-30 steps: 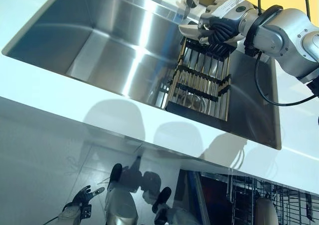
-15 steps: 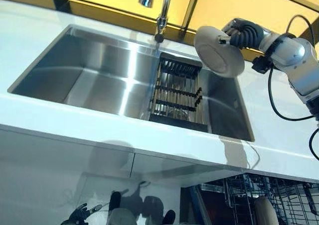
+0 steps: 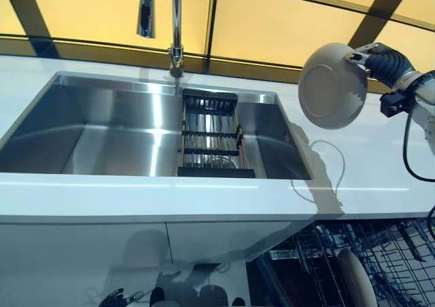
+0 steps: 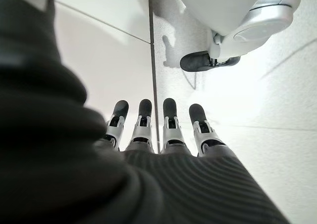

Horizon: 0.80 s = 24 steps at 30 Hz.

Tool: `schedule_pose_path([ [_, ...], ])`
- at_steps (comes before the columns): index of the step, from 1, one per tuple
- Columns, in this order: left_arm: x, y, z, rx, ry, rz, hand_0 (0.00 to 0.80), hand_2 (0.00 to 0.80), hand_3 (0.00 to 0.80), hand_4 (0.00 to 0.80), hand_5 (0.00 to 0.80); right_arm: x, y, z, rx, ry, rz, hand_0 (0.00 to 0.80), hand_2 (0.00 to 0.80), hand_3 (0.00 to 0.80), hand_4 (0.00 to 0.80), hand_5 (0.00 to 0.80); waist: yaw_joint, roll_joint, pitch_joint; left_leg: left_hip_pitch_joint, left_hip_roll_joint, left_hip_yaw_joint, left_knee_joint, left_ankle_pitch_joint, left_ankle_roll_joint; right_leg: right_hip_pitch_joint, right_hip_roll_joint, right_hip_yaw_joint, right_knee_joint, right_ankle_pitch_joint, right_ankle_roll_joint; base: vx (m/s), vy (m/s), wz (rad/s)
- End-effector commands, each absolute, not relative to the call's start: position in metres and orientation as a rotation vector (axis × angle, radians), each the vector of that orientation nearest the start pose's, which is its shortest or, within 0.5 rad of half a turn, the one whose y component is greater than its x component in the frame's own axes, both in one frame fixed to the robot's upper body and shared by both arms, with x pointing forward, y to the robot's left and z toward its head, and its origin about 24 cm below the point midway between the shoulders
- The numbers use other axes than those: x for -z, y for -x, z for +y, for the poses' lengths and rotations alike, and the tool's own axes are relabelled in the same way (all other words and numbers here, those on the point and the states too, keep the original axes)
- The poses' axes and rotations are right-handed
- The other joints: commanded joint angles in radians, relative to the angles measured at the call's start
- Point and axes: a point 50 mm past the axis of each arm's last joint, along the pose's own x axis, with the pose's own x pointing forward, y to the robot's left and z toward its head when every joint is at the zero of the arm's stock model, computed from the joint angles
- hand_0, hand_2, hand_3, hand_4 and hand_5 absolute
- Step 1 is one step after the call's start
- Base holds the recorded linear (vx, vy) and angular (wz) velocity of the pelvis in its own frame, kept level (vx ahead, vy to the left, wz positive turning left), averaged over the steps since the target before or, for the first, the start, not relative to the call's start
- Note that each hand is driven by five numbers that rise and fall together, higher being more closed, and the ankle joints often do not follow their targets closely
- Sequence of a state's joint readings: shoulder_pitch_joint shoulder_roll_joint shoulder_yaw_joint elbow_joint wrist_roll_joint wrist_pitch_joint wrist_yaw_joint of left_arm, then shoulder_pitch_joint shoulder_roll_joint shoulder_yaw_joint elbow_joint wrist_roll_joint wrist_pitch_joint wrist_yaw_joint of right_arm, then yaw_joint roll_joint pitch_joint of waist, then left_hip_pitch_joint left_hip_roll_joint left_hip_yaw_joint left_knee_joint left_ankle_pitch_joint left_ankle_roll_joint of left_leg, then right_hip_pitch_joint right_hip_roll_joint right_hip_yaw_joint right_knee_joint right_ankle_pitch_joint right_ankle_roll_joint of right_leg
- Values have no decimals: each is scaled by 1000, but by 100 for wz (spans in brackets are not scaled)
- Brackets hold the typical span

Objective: Take plates into dishwasher

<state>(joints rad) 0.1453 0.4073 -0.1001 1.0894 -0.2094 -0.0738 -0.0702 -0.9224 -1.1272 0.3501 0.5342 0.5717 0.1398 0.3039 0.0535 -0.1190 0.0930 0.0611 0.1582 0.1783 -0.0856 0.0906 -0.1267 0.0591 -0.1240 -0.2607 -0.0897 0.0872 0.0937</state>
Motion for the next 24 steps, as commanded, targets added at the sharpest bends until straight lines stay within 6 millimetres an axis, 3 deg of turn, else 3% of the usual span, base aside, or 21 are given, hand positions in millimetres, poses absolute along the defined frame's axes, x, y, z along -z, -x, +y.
schedule_pose_path([
  [1, 137, -73, 303, -170, -249, 1148, 0, 0, 0, 0, 0, -328, -322, -340, 50, 543, -243, 800, 800, 800, 800, 800, -2, -23, -3, 64, 7, 24, -2, -99, 31, 26, -54, -29, 2, -17, 94, -2, 0, -14],
  [8, 138, -74, 301, -143, -255, 1148, 0, 0, 0, 0, 0, -336, -301, -370, 166, 549, -251, 800, 800, 800, 800, 800, -37, -13, 1, 82, 8, 49, -2, -107, 32, 22, -50, -6, 2, -16, 94, -16, -19, -13],
  [15, 139, -71, 300, -121, -259, 1157, 0, 0, 0, 0, 0, -339, -287, -386, 237, 575, -237, 800, 800, 800, 800, 800, -68, -5, 0, 94, 8, 72, -2, -114, 34, 11, -42, 21, 2, -14, 94, -12, -13, -8],
  [20, 139, -75, 299, -124, -254, 1146, 0, 0, 0, 0, 0, -330, -278, -396, 237, 597, -184, 800, 800, 800, 800, 800, -95, -5, 0, 102, 11, 92, -2, -118, 35, 4, -38, 39, 2, -12, 92, -1, -14, -16],
  [24, 139, -76, 298, -138, -242, 1136, 0, 0, 0, 0, 0, -308, -270, -408, 231, 606, -93, 800, 800, 800, 800, 800, -117, -7, -3, 106, 11, 104, -2, -122, 40, -3, -33, 56, 2, -9, 91, 17, -25, -11],
])
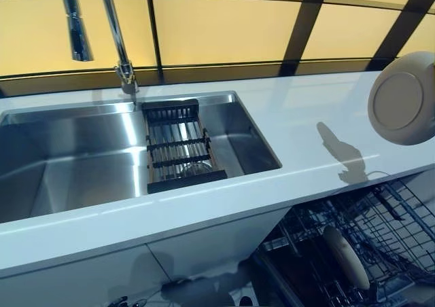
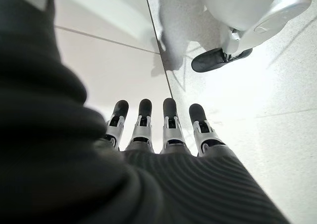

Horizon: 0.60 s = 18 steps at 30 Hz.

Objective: Take plates into dishwasher

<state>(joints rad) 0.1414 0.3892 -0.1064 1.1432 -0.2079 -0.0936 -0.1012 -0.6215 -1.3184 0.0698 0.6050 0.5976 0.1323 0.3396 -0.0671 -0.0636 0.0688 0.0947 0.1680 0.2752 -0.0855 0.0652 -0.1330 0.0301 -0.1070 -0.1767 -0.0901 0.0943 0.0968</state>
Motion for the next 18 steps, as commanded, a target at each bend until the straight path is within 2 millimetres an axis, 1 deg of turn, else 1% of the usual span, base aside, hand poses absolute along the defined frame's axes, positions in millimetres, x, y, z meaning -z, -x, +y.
schedule_pose_path([
  [1, 139, -76, 298, -132, -245, 1137, 0, 0, 0, 0, 0, -302, -266, -413, 232, 607, -65, 800, 800, 800, 800, 800, 0, -64, 21, 72, 2, 10, -2, -97, 46, 26, -50, -28, 3, -15, 88, 25, -41, -7],
  [6, 139, -75, 300, -143, -244, 1138, 0, 0, 0, 0, 0, -281, -247, -429, 232, 598, 27, 800, 800, 800, 800, 800, -19, -65, 19, 72, 6, 18, -2, -95, 46, 18, -43, -13, 3, -11, 85, 17, -34, -3],
  [10, 138, -74, 301, -142, -253, 1141, 0, 0, 0, 0, 0, -268, -236, -437, 216, 611, 87, 800, 800, 800, 800, 800, -27, -63, 22, 69, 6, 19, -2, -95, 46, 10, -43, -5, 3, -10, 84, 0, -27, -9],
  [14, 138, -72, 302, -147, -254, 1144, 0, 0, 0, 0, 0, -257, -230, -441, 210, 602, 114, 800, 800, 800, 800, 800, -32, -60, 22, 67, 5, 20, -2, -95, 45, 5, -43, 2, 3, -9, 84, 5, -13, -6],
  [18, 136, -76, 303, -138, -261, 1136, 0, 0, 0, 0, 0, -244, -223, -446, 209, 600, 146, 800, 800, 800, 800, 800, -31, -54, 28, 64, 7, 23, -2, -96, 45, -2, -48, 2, 3, -5, 86, -8, -11, -1],
])
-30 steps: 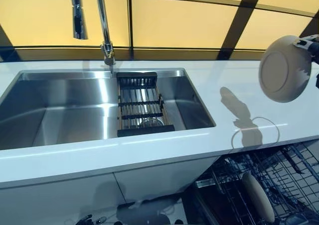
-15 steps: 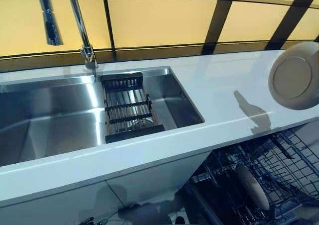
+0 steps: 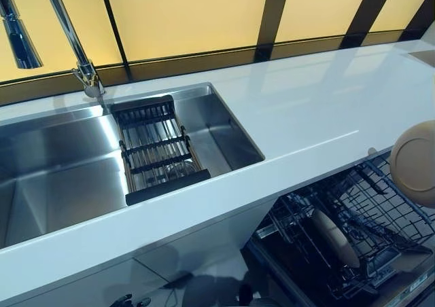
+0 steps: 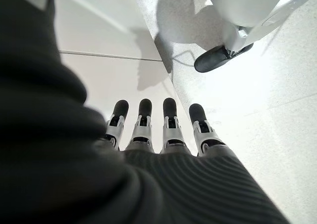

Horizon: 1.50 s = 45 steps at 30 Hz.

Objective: Take plates into dishwasher

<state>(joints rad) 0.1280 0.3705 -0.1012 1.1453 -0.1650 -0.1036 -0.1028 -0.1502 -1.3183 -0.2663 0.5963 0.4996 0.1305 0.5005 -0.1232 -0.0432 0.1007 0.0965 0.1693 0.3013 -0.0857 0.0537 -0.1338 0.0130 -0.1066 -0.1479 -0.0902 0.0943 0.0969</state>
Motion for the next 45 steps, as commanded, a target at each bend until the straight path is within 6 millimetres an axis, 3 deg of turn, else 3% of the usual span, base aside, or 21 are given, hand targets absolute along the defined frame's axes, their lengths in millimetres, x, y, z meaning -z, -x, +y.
schedule_pose_path([
  [1, 136, -78, 302, -136, -261, 1130, 0, 0, 0, 0, 0, -242, -222, -447, 207, 611, 152, 800, 800, 800, 800, 800, 25, -73, 0, 62, 6, -3, -2, -85, 46, 14, -49, -28, 3, -4, 86, -32, -25, 1],
  [16, 137, -84, 296, -113, -253, 1115, 0, 0, 0, 0, 0, -213, -236, -425, 84, 821, 230, 800, 800, 800, 800, 800, 23, -55, 21, 59, -1, -3, -2, -84, 48, 7, -55, -34, 3, -2, 83, 0, 0, 0],
  [23, 136, -94, 292, -117, -240, 1096, 0, 0, 0, 0, 0, -182, -250, -403, -22, 866, 288, 800, 800, 800, 800, 800, 15, -43, 34, 58, -6, -1, -2, -83, 49, 2, -59, -31, 3, 0, 82, 0, 0, 0],
  [45, 136, -108, 283, -102, -216, 1068, 0, 0, 0, 0, 0, -98, -254, -377, -153, 863, 481, 800, 800, 800, 800, 800, 14, -21, 53, 61, -6, -3, -2, -84, 46, -5, -69, -31, 3, 4, 80, -1, 1, 0],
])
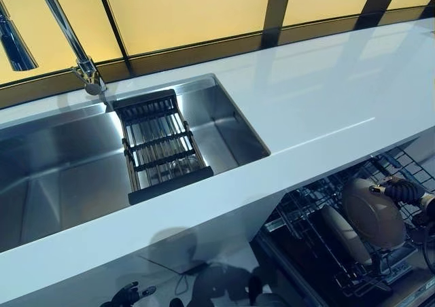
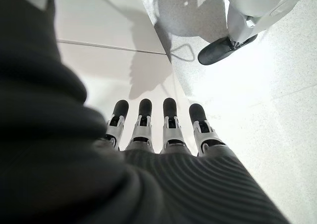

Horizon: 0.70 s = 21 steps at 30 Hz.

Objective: Take plates into dishwasher

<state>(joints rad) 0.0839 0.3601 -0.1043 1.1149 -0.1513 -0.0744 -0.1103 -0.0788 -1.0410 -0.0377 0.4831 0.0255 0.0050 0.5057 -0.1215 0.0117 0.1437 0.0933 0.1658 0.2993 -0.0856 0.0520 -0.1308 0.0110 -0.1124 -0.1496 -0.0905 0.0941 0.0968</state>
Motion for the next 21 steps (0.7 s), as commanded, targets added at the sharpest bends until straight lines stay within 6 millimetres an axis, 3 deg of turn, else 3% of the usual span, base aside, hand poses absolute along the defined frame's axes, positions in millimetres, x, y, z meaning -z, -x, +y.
schedule_pose_path([
  [1, 136, -109, 283, -102, -217, 1068, 0, 0, 0, 0, 0, -94, -254, -376, -158, 860, 490, 800, 800, 800, 800, 800, 14, -75, 10, 64, -3, -2, -2, -82, 43, -3, -64, -30, 3, 4, 81, 0, 0, 0],
  [21, 133, -121, 279, -71, -219, 1030, 0, 0, 0, 0, 0, -40, -248, -365, -213, 953, 634, 800, 800, 800, 800, 800, 38, -42, 21, 51, -10, -39, -2, -79, 44, -7, -73, -30, 3, 4, 80, -1, 0, 0],
])
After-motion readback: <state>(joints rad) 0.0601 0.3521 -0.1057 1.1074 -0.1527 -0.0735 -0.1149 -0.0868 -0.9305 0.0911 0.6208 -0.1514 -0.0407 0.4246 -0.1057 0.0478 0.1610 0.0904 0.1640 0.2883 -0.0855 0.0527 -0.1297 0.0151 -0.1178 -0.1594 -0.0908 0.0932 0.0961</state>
